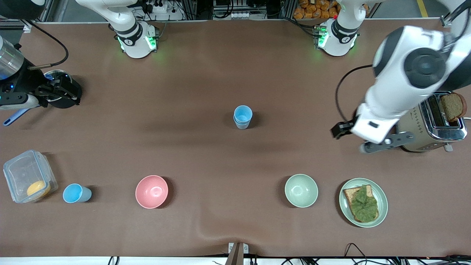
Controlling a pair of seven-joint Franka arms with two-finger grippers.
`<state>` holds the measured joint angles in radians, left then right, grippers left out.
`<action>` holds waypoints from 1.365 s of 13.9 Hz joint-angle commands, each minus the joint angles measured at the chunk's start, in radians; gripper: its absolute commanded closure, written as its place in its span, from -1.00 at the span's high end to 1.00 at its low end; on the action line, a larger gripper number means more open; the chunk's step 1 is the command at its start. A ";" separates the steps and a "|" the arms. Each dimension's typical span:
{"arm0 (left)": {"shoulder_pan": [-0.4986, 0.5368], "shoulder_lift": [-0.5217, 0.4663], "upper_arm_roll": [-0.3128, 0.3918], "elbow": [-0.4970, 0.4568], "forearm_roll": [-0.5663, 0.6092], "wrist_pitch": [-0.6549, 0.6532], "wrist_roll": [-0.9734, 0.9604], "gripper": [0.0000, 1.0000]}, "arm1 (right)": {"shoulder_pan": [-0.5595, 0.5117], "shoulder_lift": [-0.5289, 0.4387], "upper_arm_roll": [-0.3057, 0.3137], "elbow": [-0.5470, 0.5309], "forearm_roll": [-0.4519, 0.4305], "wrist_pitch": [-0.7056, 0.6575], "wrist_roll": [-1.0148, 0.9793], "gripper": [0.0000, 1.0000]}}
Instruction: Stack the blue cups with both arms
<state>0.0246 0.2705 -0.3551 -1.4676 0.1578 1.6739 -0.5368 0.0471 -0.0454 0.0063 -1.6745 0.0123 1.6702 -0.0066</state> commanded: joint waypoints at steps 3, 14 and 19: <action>-0.032 -0.154 0.169 -0.046 -0.086 -0.164 0.213 1.00 | 0.002 -0.011 -0.002 -0.001 -0.018 -0.017 -0.001 1.00; -0.084 -0.387 0.346 -0.180 -0.124 -0.212 0.454 1.00 | 0.007 -0.010 0.000 -0.001 -0.009 -0.024 -0.001 1.00; -0.078 -0.378 0.337 -0.155 -0.127 -0.212 0.448 1.00 | 0.008 -0.010 0.000 -0.001 -0.009 -0.024 -0.001 1.00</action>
<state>-0.0513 -0.0982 -0.0239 -1.6186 0.0535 1.4583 -0.1116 0.0477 -0.0454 0.0075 -1.6745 0.0124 1.6553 -0.0066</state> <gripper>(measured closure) 0.000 0.000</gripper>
